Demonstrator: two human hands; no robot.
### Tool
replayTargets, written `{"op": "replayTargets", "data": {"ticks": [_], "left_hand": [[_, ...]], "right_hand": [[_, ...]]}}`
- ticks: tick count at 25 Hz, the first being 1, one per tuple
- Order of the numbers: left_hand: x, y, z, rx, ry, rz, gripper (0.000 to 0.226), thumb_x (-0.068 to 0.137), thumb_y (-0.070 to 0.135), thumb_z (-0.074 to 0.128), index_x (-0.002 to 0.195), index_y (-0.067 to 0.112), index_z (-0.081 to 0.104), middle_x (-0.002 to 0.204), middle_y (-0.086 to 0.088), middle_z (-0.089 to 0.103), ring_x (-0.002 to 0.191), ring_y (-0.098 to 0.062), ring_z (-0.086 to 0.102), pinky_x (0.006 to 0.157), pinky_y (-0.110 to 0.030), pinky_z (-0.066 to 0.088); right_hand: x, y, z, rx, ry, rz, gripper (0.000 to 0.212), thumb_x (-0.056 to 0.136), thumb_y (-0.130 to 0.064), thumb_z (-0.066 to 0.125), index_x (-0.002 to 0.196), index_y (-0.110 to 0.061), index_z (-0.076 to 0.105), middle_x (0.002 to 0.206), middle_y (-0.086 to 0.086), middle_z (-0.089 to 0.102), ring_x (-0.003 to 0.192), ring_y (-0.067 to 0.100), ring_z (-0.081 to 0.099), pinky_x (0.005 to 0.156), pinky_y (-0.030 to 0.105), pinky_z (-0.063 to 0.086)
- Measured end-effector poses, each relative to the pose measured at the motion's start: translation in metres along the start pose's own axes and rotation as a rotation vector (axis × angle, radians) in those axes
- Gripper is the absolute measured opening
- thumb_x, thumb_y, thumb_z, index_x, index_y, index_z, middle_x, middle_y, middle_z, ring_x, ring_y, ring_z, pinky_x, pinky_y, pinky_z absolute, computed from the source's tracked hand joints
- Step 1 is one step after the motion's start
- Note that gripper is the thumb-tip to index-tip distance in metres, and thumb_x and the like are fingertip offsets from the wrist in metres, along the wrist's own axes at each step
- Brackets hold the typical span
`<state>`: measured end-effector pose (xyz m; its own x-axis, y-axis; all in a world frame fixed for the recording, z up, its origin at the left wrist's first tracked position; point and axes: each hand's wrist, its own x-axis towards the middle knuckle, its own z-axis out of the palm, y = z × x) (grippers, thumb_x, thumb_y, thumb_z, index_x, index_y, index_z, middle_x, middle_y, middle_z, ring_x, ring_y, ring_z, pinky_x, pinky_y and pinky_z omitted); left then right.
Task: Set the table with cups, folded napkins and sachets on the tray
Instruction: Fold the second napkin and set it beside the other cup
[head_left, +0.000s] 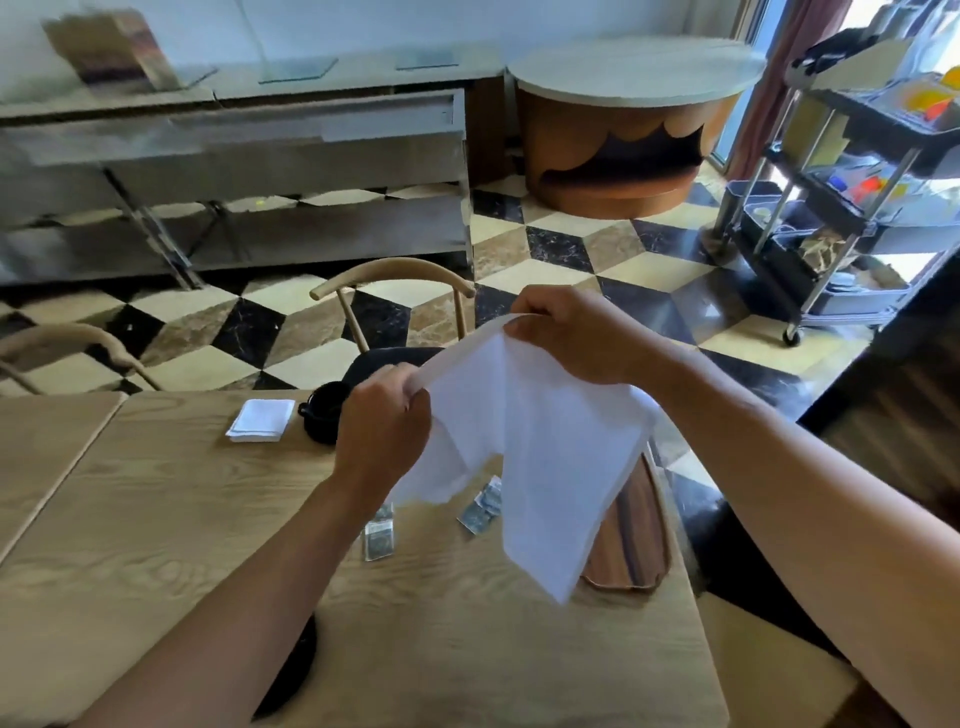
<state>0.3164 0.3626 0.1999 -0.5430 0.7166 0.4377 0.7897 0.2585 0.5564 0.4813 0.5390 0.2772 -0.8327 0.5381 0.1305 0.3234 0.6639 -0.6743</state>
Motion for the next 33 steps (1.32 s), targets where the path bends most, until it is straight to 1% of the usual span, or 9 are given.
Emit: {"op": "replayTargets", "data": {"ticks": [5,10,12,14,15,19,25,31,33], "left_hand": [[-0.002,-0.015,-0.028,0.072,0.041,-0.116,0.03,0.092,0.016,0.052,0.067,0.032,0.053,0.063,0.014,0.057,0.064,-0.004,0.055,0.053,-0.026,0.032],[0.021,-0.033,-0.071,-0.315,-0.231,-0.089,0.016,0.098,0.034,0.063,0.092,0.035,0.077,0.086,0.014,0.075,0.075,0.001,0.067,0.064,-0.012,0.05],[0.036,-0.043,-0.084,-0.333,-0.24,-0.057,0.018,0.1,0.039,0.058,0.097,0.036,0.076,0.088,0.006,0.076,0.078,-0.011,0.07,0.071,-0.024,0.054],[0.053,-0.051,-0.093,-0.376,-0.315,-0.095,0.025,0.101,0.044,0.054,0.107,0.03,0.075,0.096,-0.008,0.075,0.09,-0.035,0.07,0.078,-0.048,0.055],[0.058,-0.055,-0.096,-0.383,-0.342,-0.088,0.028,0.101,0.044,0.053,0.108,0.028,0.075,0.098,-0.006,0.075,0.092,-0.032,0.07,0.081,-0.048,0.055],[0.071,-0.062,-0.104,-0.343,-0.295,-0.006,0.016,0.096,0.04,0.062,0.096,0.034,0.077,0.09,0.008,0.076,0.083,-0.002,0.069,0.074,-0.015,0.052],[0.087,-0.084,-0.108,-0.422,-0.172,-0.151,0.007,0.076,0.018,0.082,0.083,0.017,0.081,0.075,-0.004,0.077,0.064,-0.027,0.064,0.061,-0.027,0.058],[0.163,-0.088,-0.1,-0.233,-0.149,-0.147,0.004,0.088,0.014,0.077,0.085,0.018,0.078,0.085,-0.013,0.074,0.061,-0.004,0.064,0.058,-0.013,0.05],[0.195,-0.085,-0.109,-0.227,-0.058,-0.141,0.009,0.09,0.017,0.076,0.095,0.01,0.078,0.094,-0.018,0.075,0.077,-0.022,0.07,0.073,-0.029,0.057]], "right_hand": [[0.008,0.026,-0.034,-0.091,0.052,-0.038,0.022,0.098,-0.038,0.062,0.091,-0.02,0.072,0.085,-0.004,0.069,0.076,0.01,0.062,0.059,0.021,0.046],[0.009,0.052,-0.051,-0.085,0.122,-0.049,0.022,0.082,-0.044,0.08,0.073,-0.024,0.072,0.068,-0.012,0.068,0.067,0.004,0.059,0.053,0.012,0.041],[0.005,0.059,-0.06,-0.13,0.048,-0.087,0.024,0.076,-0.046,0.085,0.068,-0.03,0.069,0.062,-0.022,0.063,0.06,-0.002,0.054,0.054,0.01,0.038],[0.001,0.066,-0.065,-0.213,-0.041,-0.106,0.024,0.077,-0.046,0.085,0.069,-0.03,0.069,0.059,-0.015,0.06,0.056,-0.001,0.05,0.053,0.012,0.038],[0.0,0.07,-0.067,-0.247,-0.081,-0.101,0.023,0.079,-0.044,0.084,0.072,-0.026,0.071,0.06,-0.009,0.06,0.055,0.0,0.048,0.054,0.014,0.038],[-0.013,0.084,-0.075,-0.25,-0.222,0.005,0.01,0.084,-0.033,0.081,0.078,-0.029,0.074,0.069,-0.008,0.067,0.056,0.0,0.049,0.058,0.017,0.043],[-0.015,0.102,-0.087,-0.237,-0.327,0.124,0.023,0.084,-0.033,0.083,0.066,-0.034,0.068,0.056,-0.022,0.06,0.049,-0.002,0.048,0.052,0.014,0.039],[0.044,0.107,-0.111,-0.379,0.136,0.157,0.019,0.086,-0.03,0.082,0.086,-0.011,0.078,0.073,0.003,0.069,0.064,0.019,0.059,0.061,0.028,0.045],[0.064,0.104,-0.122,-0.323,0.375,0.166,0.021,0.085,-0.029,0.082,0.086,-0.008,0.079,0.072,0.005,0.07,0.063,0.022,0.062,0.059,0.027,0.044]]}}
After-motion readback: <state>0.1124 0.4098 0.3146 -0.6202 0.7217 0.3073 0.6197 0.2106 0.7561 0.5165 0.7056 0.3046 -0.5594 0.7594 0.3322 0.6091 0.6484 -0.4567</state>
